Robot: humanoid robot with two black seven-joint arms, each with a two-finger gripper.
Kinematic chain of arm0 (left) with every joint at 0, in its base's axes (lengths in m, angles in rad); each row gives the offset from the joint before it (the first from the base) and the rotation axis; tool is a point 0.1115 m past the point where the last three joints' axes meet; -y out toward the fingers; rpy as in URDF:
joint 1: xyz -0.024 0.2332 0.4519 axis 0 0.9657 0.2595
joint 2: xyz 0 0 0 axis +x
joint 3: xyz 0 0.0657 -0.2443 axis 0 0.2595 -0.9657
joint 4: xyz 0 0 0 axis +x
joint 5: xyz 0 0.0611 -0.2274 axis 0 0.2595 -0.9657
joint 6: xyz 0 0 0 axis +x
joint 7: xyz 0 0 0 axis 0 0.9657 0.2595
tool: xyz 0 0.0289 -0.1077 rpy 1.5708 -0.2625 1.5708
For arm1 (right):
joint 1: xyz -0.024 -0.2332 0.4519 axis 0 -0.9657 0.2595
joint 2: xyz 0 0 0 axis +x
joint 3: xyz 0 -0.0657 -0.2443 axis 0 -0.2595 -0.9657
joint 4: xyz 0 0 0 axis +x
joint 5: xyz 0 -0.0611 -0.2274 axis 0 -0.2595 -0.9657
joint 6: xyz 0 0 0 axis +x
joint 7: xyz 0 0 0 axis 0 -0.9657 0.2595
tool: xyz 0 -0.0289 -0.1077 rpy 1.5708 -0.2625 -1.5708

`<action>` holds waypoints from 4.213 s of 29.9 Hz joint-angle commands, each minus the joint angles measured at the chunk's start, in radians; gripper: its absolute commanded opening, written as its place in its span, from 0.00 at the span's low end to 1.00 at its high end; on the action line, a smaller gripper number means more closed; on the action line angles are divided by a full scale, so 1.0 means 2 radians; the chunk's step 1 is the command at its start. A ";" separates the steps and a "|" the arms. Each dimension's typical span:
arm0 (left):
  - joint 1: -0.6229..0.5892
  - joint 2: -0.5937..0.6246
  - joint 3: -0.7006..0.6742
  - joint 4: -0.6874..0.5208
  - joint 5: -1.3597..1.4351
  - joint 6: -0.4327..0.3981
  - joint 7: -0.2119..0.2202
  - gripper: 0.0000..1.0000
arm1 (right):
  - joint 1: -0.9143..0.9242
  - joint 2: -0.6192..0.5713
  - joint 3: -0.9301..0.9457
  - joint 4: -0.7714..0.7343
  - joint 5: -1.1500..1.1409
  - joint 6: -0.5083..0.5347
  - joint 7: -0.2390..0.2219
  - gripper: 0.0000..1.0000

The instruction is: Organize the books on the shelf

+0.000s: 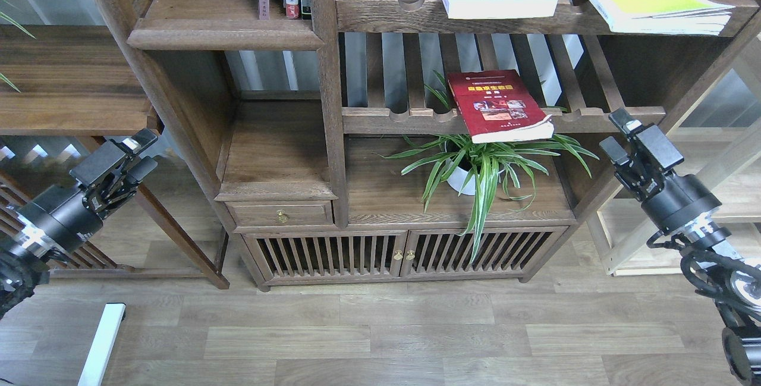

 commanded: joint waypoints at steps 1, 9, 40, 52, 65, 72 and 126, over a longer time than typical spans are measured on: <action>0.000 0.000 0.000 0.001 -0.001 0.000 0.000 0.99 | 0.000 0.000 0.000 0.000 0.000 0.000 0.000 1.00; 0.000 0.001 -0.004 0.001 0.001 0.000 0.000 0.99 | -0.001 -0.001 0.001 0.000 0.000 0.000 0.000 1.00; 0.000 0.010 -0.004 0.009 0.001 0.000 0.000 0.99 | -0.008 0.001 0.006 0.000 0.002 0.000 0.000 1.00; 0.012 0.010 -0.005 0.009 0.001 0.000 0.000 0.99 | -0.008 0.001 0.010 0.000 0.002 0.000 0.000 1.00; 0.014 0.008 -0.005 0.010 0.001 0.000 0.000 0.99 | -0.009 0.004 0.012 0.000 0.002 0.008 0.001 1.00; 0.014 0.006 -0.005 0.009 0.001 0.000 0.000 0.99 | -0.012 0.004 0.012 -0.001 0.002 0.008 0.001 1.00; 0.007 -0.010 0.026 0.057 0.003 0.000 0.000 0.99 | -0.032 -0.025 0.102 0.070 0.048 -0.084 -0.020 1.00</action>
